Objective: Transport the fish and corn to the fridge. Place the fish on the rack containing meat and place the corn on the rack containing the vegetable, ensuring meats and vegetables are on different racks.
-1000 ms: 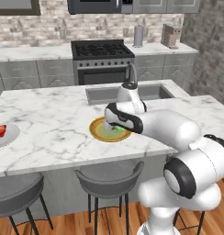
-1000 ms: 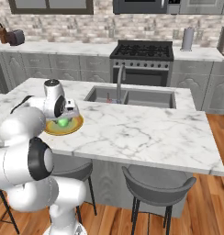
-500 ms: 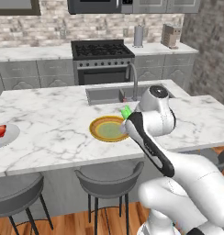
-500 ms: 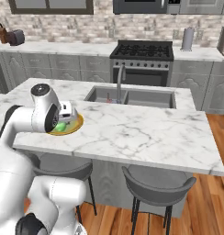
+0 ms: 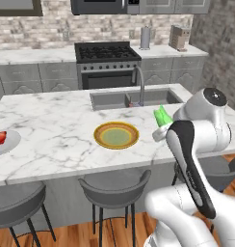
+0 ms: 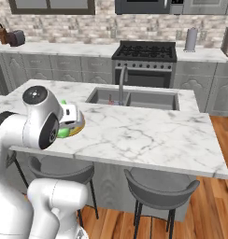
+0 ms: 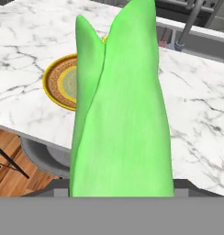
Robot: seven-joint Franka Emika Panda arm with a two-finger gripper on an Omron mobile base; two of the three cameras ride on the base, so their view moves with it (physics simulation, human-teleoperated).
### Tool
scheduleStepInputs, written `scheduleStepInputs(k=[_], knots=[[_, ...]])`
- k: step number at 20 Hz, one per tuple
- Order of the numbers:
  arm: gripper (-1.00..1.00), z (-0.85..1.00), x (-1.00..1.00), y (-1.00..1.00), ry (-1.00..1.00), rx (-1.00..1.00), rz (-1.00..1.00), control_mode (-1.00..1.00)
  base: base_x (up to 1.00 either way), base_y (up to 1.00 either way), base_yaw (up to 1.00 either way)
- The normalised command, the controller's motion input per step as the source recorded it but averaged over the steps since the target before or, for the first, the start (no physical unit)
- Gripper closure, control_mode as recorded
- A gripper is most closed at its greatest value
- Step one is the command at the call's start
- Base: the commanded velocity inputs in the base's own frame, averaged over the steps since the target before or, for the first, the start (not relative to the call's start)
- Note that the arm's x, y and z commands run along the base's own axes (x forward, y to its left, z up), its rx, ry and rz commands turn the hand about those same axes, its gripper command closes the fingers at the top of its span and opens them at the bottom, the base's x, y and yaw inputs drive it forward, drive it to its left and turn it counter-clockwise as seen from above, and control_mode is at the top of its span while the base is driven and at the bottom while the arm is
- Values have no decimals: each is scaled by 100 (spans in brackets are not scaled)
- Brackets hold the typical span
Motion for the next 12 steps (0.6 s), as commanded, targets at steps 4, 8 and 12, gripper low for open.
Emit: scheduleStepInputs(k=[4, 8, 12], knots=[[100, 63, -60, -19, 2, 0, -5, -100, 0, 0, 0], [100, 38, -32, 0, 0, 0, -4, -100, 0, 0, 0], [100, 56, -73, 0, 0, 3, 0, -100, 0, 0, 0]])
